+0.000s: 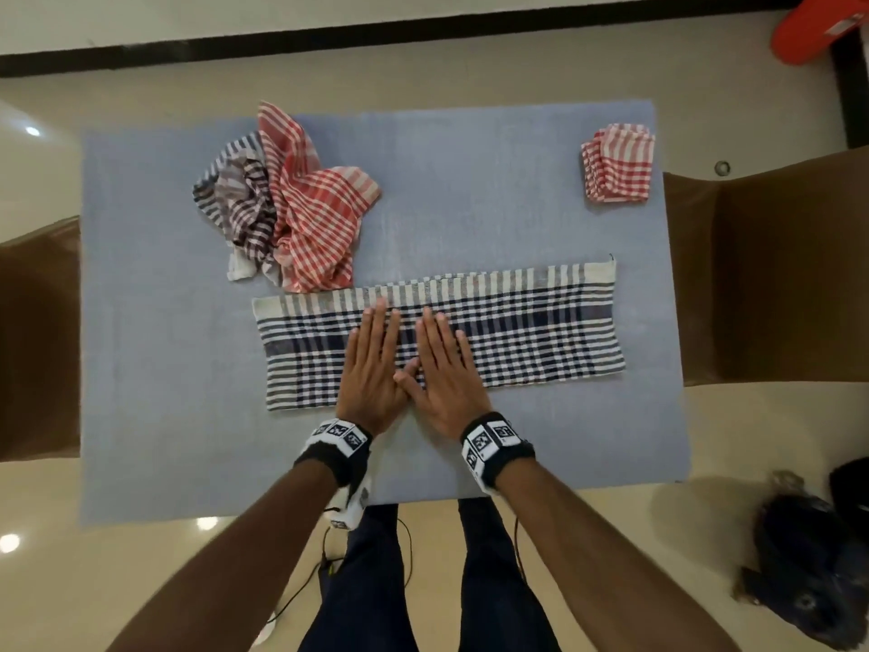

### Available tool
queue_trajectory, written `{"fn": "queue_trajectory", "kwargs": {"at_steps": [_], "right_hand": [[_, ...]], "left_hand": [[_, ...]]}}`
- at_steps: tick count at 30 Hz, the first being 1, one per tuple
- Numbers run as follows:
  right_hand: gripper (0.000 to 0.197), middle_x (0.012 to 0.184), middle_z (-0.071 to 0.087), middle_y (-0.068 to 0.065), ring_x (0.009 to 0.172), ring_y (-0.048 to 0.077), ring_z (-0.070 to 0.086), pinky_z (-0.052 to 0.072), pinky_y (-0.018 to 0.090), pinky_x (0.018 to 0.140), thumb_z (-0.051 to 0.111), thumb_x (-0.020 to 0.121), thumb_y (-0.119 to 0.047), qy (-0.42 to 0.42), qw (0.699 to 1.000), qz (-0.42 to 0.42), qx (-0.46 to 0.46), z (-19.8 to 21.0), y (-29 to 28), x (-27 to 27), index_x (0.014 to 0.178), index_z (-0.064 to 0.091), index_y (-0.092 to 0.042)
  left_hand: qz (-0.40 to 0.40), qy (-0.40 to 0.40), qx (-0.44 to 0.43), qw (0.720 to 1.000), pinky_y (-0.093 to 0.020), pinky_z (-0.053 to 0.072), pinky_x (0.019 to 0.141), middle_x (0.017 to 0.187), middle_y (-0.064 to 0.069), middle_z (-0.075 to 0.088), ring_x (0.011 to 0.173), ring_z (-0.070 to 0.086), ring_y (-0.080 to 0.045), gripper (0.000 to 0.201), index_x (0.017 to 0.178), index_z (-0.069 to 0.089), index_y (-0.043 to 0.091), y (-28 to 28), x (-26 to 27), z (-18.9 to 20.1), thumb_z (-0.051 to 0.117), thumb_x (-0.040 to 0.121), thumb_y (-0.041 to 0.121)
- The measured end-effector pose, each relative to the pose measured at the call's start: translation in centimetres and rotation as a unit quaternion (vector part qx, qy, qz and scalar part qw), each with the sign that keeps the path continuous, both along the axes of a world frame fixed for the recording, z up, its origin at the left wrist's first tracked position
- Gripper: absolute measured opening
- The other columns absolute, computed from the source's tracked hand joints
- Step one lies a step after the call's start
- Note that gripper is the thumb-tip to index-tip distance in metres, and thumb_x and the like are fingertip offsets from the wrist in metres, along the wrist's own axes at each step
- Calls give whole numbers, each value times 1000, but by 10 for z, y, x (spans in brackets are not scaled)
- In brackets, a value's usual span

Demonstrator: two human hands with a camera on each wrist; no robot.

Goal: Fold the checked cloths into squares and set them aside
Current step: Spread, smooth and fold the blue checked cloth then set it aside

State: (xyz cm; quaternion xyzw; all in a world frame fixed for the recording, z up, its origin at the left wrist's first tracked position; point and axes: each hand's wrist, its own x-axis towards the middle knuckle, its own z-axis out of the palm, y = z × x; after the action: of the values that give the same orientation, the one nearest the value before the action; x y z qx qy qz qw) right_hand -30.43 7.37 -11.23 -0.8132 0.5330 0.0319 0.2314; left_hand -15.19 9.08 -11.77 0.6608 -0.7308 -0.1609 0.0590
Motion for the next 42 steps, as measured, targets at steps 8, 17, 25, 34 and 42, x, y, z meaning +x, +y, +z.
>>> {"fn": "queue_trajectory", "kwargs": {"at_steps": [8, 17, 25, 34, 42], "right_hand": [[81, 172, -5, 11, 159, 24, -3, 12, 50, 128, 28, 105, -58, 20, 998, 32, -52, -9, -14, -76, 163, 6, -6], [78, 172, -9, 6, 159, 21, -6, 13, 56, 126, 28, 106, -54, -2, 988, -139, -67, -5, -50, -216, 163, -2, -10], [80, 171, -14, 10, 158, 23, -12, 2, 49, 129, 30, 107, -53, -87, 994, 22, -66, 16, -81, -84, 162, -5, -7], [81, 171, -13, 10, 159, 25, -11, 8, 50, 129, 32, 106, -55, 6, 995, -33, -95, -23, -101, -164, 163, -3, -10], [83, 170, -17, 10, 158, 25, -16, 0, 51, 129, 31, 107, -55, -46, 995, -78, -49, -1, -81, -119, 162, -9, -9]], "left_hand": [[12, -37, -12, 999, -53, 17, 127, 172, -14, 4, 160, 4, -28, 76, 163, 14, 8, 1, 0, -6, 40, 105, 49], [23, -33, -23, 999, -53, 18, 127, 173, -10, 3, 160, 4, -26, 76, 164, 15, 11, 3, -3, -6, 38, 103, 49], [25, -38, -28, 999, -54, 18, 127, 173, -8, 3, 160, 4, -25, 75, 164, 15, 12, 3, -4, -5, 36, 103, 49], [32, -29, -31, 999, -55, 18, 126, 173, -6, 2, 160, 4, -24, 75, 164, 15, 13, 3, -5, -3, 39, 102, 47], [29, -28, -47, 998, -54, 19, 126, 173, -8, 7, 160, 7, -25, 76, 163, 19, 12, 5, -1, -8, 45, 101, 47]]}}
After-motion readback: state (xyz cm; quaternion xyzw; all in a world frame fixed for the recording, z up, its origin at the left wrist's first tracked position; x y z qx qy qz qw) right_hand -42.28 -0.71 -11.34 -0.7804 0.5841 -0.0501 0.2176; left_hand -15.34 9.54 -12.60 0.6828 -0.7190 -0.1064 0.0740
